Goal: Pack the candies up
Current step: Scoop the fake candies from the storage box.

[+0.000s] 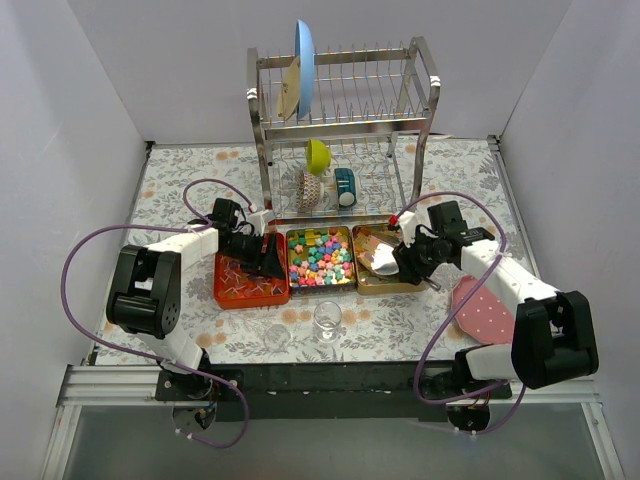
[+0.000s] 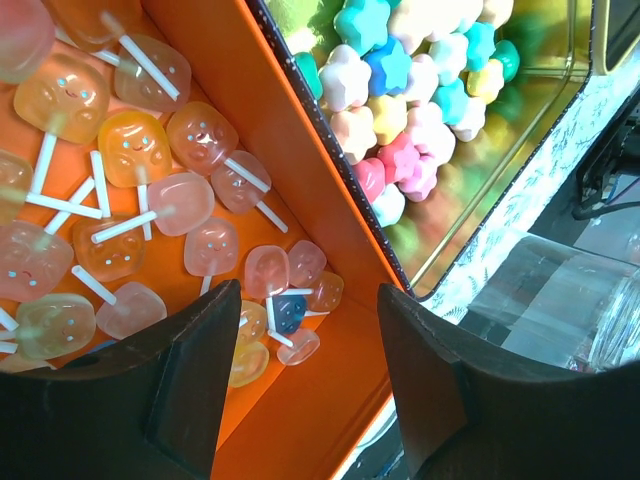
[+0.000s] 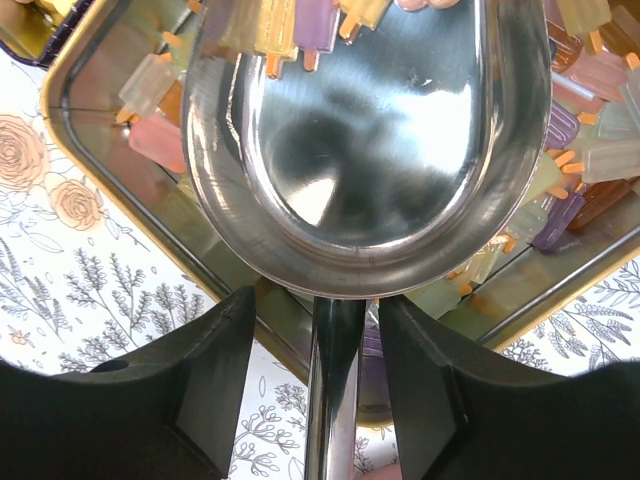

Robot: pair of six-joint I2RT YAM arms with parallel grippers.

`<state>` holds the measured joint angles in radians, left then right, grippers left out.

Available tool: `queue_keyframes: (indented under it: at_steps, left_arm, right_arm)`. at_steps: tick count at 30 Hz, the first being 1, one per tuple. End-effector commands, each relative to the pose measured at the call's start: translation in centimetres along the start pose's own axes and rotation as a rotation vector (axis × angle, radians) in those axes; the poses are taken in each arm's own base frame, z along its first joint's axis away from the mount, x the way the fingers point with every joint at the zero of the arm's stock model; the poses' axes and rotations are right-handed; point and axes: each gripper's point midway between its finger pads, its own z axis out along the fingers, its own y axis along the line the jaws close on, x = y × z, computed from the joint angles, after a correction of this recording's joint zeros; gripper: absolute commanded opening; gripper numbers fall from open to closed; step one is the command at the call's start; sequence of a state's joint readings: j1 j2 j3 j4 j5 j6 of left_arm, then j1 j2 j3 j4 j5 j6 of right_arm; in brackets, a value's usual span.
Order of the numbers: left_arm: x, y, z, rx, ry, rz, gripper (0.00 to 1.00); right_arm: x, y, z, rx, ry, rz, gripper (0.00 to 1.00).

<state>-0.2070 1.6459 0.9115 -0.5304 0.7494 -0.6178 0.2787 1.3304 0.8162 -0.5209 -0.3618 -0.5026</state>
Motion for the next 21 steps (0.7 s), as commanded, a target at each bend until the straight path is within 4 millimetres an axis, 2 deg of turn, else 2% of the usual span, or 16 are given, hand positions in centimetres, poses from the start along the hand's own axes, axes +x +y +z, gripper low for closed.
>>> queue_keyframes:
  at_steps: [1, 6, 10, 15, 16, 17, 21]
  left_arm:
    - [-1.8, -2.3, -0.4, 0.084, -0.057, 0.053, 0.57]
    - [-2.0, -2.2, -0.3, 0.082, -0.058, 0.049, 0.57]
    - [-1.8, -2.2, -0.3, 0.078, -0.057, 0.048, 0.57]
    - [-1.4, -1.9, -0.4, 0.063, -0.047, 0.05, 0.57]
    - [-1.3, -1.9, -0.4, 0.061, -0.044, 0.053, 0.57]
    - [-1.2, -1.7, -0.4, 0.054, -0.041, 0.053, 0.57]
    - [-1.1, -1.7, -0.7, 0.043, -0.032, 0.072, 0.57]
  right_arm:
    - [0.2, -0.5, 0.4, 0.033, 0.011, -0.012, 0.6]
    - [0.7, -1.7, 1.0, 0.091, 0.039, -0.015, 0.59]
    - [1.5, -1.8, 1.5, 0.097, 0.05, -0.001, 0.39]
    - [1.8, -2.1, 2.1, 0.111, 0.054, 0.012, 0.2]
    - [1.9, -2.0, 2.2, 0.104, 0.056, 0.009, 0.08]
    - [1.8, -2.0, 2.2, 0.1, 0.053, 0.006, 0.01]
    - [1.0, -1.2, 1.8, 0.058, 0.019, -0.013, 0.01]
